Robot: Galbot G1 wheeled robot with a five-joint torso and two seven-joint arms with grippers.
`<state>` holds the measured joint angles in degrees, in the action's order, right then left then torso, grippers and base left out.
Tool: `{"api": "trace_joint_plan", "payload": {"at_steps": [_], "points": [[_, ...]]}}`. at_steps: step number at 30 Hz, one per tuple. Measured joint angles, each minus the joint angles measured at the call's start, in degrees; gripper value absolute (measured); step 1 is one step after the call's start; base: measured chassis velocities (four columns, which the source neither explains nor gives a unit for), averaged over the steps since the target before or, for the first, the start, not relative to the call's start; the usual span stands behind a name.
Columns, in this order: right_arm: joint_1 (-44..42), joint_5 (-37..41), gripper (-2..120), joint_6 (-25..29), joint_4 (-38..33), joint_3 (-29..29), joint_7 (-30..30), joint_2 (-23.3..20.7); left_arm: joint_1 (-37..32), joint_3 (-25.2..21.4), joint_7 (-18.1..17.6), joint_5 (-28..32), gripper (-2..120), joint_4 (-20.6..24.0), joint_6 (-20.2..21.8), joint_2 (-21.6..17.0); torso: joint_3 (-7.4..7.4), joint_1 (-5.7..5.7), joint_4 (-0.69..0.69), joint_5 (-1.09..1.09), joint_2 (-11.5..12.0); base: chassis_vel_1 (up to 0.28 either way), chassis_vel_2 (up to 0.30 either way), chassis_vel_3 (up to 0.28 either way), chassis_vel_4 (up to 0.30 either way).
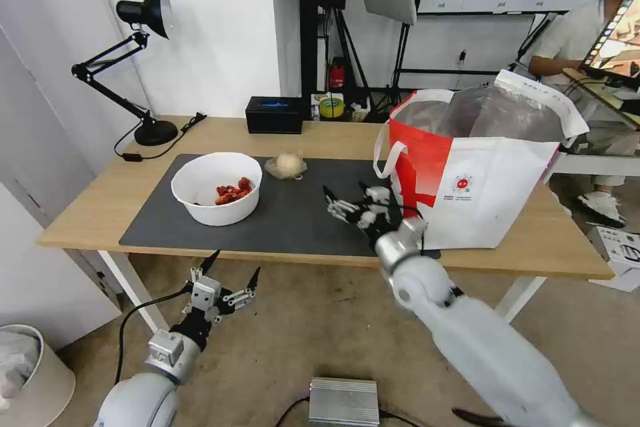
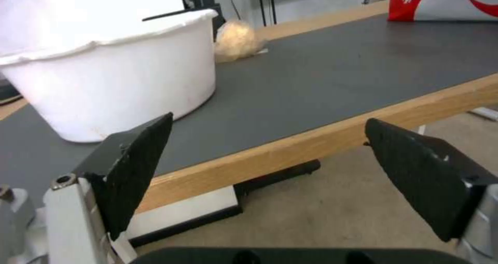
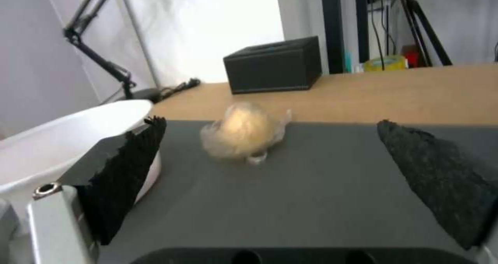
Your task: Pick up the trash from the table and place it into the takeout bag.
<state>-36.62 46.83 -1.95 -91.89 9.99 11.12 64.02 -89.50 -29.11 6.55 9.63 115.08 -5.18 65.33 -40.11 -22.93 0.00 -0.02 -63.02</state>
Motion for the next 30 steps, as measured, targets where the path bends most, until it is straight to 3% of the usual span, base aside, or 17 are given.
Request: {"api": "trace_joint_plan", "payload": {"at_steps": [7, 14, 30], "points": [[11.8, 2.9, 100, -3.9, 11.6, 5.7, 0.6, 5.2, -0.2, -0.4, 0.0, 0.2, 100, -0.5, 0.0, 0.2, 0.00, 0.00, 0.01, 0.02, 0.0, 0.000, 0.000, 0.000, 0.000], [18.6, 3.9, 100, -4.3, 23.8, 9.1, 0.2, 10.4, 0.2, 0.0, 0.1, 0.2, 100, -1.1, 0.1, 1.1, 0.00, 0.00, 0.00, 0.01, 0.0, 0.000, 0.000, 0.000, 0.000], [29.0, 5.2, 100, -3.5, 41.4, 14.4, -5.1, 19.1, 0.6, 0.4, 0.2, -0.1, 100, -1.7, -0.2, 1.6, 0.01, 0.01, 0.00, 0.02, 0.0, 0.000, 0.000, 0.000, 0.000]]}}
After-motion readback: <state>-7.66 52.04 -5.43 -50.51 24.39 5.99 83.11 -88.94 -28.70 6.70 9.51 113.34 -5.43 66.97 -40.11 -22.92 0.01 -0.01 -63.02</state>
